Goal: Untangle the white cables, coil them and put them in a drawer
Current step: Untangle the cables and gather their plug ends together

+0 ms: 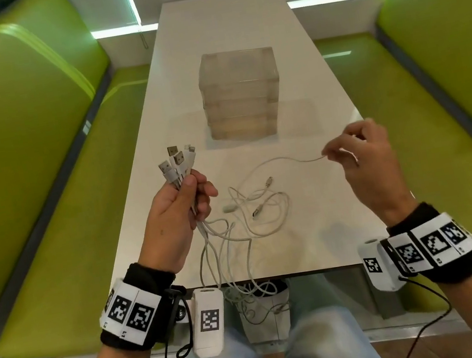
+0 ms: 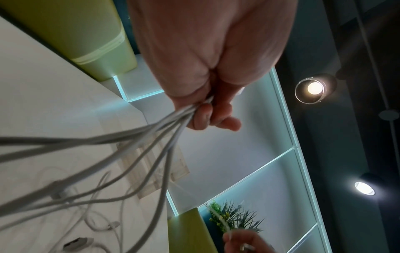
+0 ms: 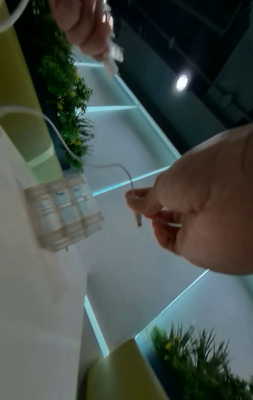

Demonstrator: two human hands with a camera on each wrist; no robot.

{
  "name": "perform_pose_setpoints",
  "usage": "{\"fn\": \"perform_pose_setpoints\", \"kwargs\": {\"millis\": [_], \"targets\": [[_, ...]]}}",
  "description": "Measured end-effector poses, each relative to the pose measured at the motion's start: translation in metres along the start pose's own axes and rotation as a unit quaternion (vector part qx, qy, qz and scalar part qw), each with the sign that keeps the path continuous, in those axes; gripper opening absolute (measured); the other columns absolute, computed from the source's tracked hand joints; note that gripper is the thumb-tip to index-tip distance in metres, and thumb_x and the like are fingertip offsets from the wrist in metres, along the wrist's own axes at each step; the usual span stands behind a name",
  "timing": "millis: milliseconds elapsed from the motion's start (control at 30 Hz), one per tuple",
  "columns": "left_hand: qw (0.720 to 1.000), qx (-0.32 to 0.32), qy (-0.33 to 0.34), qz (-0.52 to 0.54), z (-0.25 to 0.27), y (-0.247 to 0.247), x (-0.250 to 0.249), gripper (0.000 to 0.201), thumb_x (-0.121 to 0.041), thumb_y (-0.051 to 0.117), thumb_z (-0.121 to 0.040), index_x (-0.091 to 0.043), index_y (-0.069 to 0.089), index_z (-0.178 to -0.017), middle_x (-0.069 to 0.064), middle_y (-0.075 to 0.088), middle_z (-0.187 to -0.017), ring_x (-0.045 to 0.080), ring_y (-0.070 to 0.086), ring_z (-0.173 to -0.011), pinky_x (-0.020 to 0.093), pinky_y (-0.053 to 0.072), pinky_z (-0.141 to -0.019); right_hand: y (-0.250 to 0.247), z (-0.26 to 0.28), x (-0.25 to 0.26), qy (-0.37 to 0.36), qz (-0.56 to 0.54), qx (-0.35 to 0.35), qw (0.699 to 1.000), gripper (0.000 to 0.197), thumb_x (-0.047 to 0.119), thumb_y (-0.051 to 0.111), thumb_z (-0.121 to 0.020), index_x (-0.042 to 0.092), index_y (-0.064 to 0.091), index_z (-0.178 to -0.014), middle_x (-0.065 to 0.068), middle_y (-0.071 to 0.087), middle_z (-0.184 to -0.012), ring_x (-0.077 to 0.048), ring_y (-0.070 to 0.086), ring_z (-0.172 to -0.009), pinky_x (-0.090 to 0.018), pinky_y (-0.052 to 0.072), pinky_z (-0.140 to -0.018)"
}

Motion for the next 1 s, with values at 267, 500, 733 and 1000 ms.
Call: {"fn": "perform_pose_setpoints", "kwargs": {"millis": [267, 500, 733, 1000], "targets": [[1.0, -0.014, 0.012, 0.0, 0.001, 0.018, 0.003, 0.025, -0.013, 0.032, -0.102, -0.008, 0.055, -0.091, 0.005, 0.074, -0.086, 0.017, 0.068, -0.08, 0.025, 0.054, -0.071, 0.008, -0.004, 0.086, -0.216, -0.166, 0.099, 0.957, 0.012, -0.004, 0.065, -0.08, 0.001, 0.073, -0.088, -0.014, 0.057, -0.095, -0.017, 0.058, -0.082, -0.022, 0.054, -0.073], [0.998, 0.02, -0.021, 0.052, 0.008, 0.041, 0.012, 0.028, -0.013, 0.035, -0.101, -0.012, 0.061, -0.111, 0.012, 0.072, -0.098, 0.024, 0.07, -0.091, 0.033, 0.057, -0.081, 0.031, -0.003, 0.116, -0.212, -0.234, 0.132, 0.94, 0.016, -0.006, 0.062, -0.083, 0.003, 0.074, -0.09, -0.008, 0.055, -0.096, -0.012, 0.055, -0.085, -0.014, 0.048, -0.074], [0.999, 0.025, -0.016, -0.013, 0.008, 0.035, 0.017, 0.024, -0.016, 0.037, -0.1, -0.007, 0.059, -0.095, 0.002, 0.067, -0.068, 0.013, 0.058, -0.055, 0.025, 0.048, -0.058, 0.037, -0.003, 0.115, -0.111, -0.316, 0.165, 0.928, 0.01, -0.004, 0.065, -0.082, 0.005, 0.06, -0.085, -0.007, 0.065, -0.092, -0.017, 0.064, -0.085, -0.03, 0.055, -0.078], [0.991, -0.035, -0.013, 0.129, 0.0, 0.021, 0.008, 0.02, -0.017, 0.036, -0.1, -0.011, 0.051, -0.088, -0.005, 0.047, -0.061, 0.009, 0.041, -0.055, 0.02, 0.041, -0.057, 0.068, 0.021, 0.1, 0.0, -0.257, 0.397, 0.881, 0.031, 0.03, 0.07, -0.081, 0.023, 0.06, -0.11, 0.018, 0.059, -0.11, -0.003, 0.052, -0.103, -0.02, 0.044, -0.084]]}}
Point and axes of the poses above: each hand's wrist, its own z-axis away from the middle knuckle, its own y-axis out of the palm, x = y × z, the point moved 3 cm from there along -z, towards the middle knuckle
